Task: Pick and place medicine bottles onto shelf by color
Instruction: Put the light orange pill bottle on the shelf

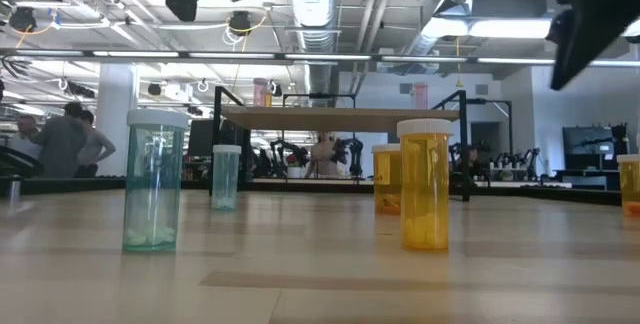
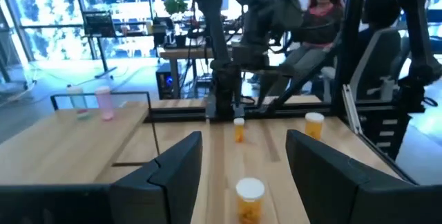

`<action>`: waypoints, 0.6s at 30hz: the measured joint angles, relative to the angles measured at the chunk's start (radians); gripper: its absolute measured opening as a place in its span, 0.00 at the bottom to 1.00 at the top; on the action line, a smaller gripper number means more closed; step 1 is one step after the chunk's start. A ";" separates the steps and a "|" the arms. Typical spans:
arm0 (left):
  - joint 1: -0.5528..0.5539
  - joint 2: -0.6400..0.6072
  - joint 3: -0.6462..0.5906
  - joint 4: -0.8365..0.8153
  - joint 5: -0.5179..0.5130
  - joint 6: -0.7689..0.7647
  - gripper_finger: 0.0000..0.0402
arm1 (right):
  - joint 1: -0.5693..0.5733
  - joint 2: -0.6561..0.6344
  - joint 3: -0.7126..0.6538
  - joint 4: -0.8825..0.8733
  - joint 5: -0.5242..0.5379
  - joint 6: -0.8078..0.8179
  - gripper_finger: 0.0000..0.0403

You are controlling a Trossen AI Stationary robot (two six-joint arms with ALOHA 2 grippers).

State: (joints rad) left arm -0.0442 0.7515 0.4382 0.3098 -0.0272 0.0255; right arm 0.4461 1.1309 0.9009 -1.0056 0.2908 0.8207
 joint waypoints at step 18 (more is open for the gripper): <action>-0.003 -0.022 0.003 -0.012 0.080 0.015 0.49 | -0.044 -0.030 0.000 -0.163 -0.057 0.150 0.59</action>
State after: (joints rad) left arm -0.0475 0.7299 0.4412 0.2980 0.0527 0.0407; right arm 0.4023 1.1013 0.9005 -1.1684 0.2337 0.9702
